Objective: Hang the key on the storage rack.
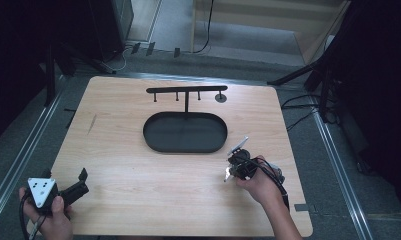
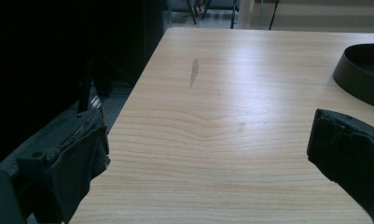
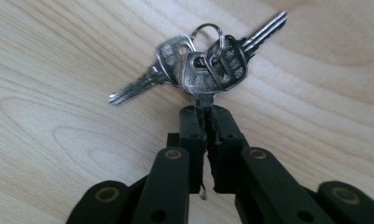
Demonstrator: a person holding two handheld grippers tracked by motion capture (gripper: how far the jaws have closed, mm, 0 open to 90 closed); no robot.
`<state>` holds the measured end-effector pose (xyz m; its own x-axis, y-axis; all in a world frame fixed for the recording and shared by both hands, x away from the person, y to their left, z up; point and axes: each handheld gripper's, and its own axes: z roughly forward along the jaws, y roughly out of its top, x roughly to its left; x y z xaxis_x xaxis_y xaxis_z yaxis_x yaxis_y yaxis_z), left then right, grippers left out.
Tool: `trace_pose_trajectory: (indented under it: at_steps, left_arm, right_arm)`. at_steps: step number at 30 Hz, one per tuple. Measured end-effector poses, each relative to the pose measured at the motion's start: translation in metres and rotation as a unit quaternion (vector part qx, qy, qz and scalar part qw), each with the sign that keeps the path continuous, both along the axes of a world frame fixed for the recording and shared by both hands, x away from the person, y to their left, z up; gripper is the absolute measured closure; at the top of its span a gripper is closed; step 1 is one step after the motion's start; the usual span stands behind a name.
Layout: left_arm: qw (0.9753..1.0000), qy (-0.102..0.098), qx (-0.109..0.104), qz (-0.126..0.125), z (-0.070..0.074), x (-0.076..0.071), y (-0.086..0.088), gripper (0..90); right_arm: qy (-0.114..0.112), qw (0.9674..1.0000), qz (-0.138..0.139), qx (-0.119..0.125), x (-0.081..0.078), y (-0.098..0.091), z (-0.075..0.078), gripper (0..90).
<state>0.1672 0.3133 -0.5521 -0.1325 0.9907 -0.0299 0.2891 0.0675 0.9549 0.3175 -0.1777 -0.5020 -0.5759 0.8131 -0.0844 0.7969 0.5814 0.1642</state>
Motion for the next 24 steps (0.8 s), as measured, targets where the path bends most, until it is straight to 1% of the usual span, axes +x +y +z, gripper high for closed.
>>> trace_pose_trajectory:
  at_steps: [1, 3, 5, 7, 8, 10, 12, 13, 14, 15, 16, 17, 18, 19, 20, 21, 22, 23, 24]
  left_arm:
    - [1.0000, 0.000, -0.001, 0.000, 0.000, 0.000, 0.000, 0.0]
    - [1.0000, 0.001, 0.001, -0.001, 0.000, 0.001, 0.000, 0.0]
    - [1.0000, 0.002, 0.001, 0.000, 0.000, 0.001, 0.000, 0.0]
    - [1.0000, 0.001, 0.000, -0.001, 0.000, 0.000, 0.000, 0.0]
    - [1.0000, 0.001, 0.000, -0.001, 0.000, 0.000, 0.000, 0.0]
    - [1.0000, 0.001, -0.002, -0.001, 0.000, 0.001, 0.000, 0.0]
    - [1.0000, 0.001, -0.002, -0.001, 0.000, 0.001, 0.000, 0.0]
    - [1.0000, 0.001, 0.000, -0.001, 0.000, 0.001, 0.000, 0.0]
    - [1.0000, 0.001, 0.000, -0.001, 0.000, 0.001, 0.000, 0.0]
    - [1.0000, 0.002, -0.001, -0.001, 0.000, 0.001, 0.000, 0.0]
    - [1.0000, 0.001, -0.001, -0.001, 0.000, 0.001, 0.000, 0.0]
    - [1.0000, 0.001, -0.002, -0.001, 0.000, 0.001, 0.000, 0.0]
    - [1.0000, 0.001, -0.002, -0.001, 0.000, 0.001, 0.000, 0.0]
    - [1.0000, 0.001, -0.003, -0.002, 0.000, 0.000, 0.001, 0.0]
    - [1.0000, 0.001, -0.003, -0.002, 0.000, 0.000, 0.001, 0.0]
    - [1.0000, 0.002, -0.004, -0.002, 0.000, 0.000, 0.001, 0.0]
    - [1.0000, 0.002, -0.004, -0.002, 0.000, 0.000, 0.001, 0.0]
    - [1.0000, 0.000, -0.006, -0.002, 0.000, 0.000, 0.001, 0.0]
    - [1.0000, 0.000, -0.006, -0.002, 0.000, 0.000, 0.001, 0.0]
  right_arm:
    - [-0.003, 1.0000, -0.005, 0.006, 0.000, -0.001, 0.003, 85.6]
    - [-0.008, 0.9999, -0.009, 0.008, 0.002, -0.005, 0.010, 85.8]
    - [-0.015, 0.9999, -0.006, -0.002, 0.005, -0.007, 0.019, 86.0]
    - [-0.021, 0.9997, -0.008, -0.002, 0.007, -0.008, 0.030, 86.1]
    - [-0.025, 0.9997, -0.004, 0.000, 0.008, -0.008, 0.037, 86.1]
    - [-0.024, 0.9997, 0.005, 0.003, 0.010, -0.007, 0.050, 86.2]
    - [-0.027, 0.9993, 0.025, 0.005, 0.011, -0.003, 0.062, 86.3]
    - [-0.026, 0.9989, 0.035, 0.016, 0.012, 0.000, 0.069, 86.4]
    - [-0.026, 0.9989, 0.035, 0.016, 0.012, 0.000, 0.069, 86.4]
    - [-0.040, 0.9983, 0.039, 0.016, 0.014, 0.005, 0.083, 86.6]
    - [-0.039, 0.9981, 0.043, 0.020, 0.015, 0.007, 0.087, 86.6]
    - [-0.037, 0.9981, 0.040, 0.029, 0.016, 0.009, 0.091, 86.7]
    - [-0.037, 0.9981, 0.040, 0.029, 0.016, 0.009, 0.091, 86.7]
    - [-0.052, 0.9979, 0.034, -0.020, 0.019, 0.015, 0.094, 86.9]
    - [-0.052, 0.9979, 0.034, -0.020, 0.019, 0.015, 0.094, 86.9]
    - [-0.022, 0.9989, 0.032, 0.025, 0.024, 0.018, 0.097, 87.0]
    - [-0.022, 0.9989, 0.032, 0.025, 0.024, 0.018, 0.097, 87.0]
    - [-0.033, 0.9992, 0.015, 0.014, 0.028, 0.020, 0.099, 87.2]
    - [-0.027, 0.9989, 0.013, 0.035, 0.030, 0.021, 0.101, 87.3]
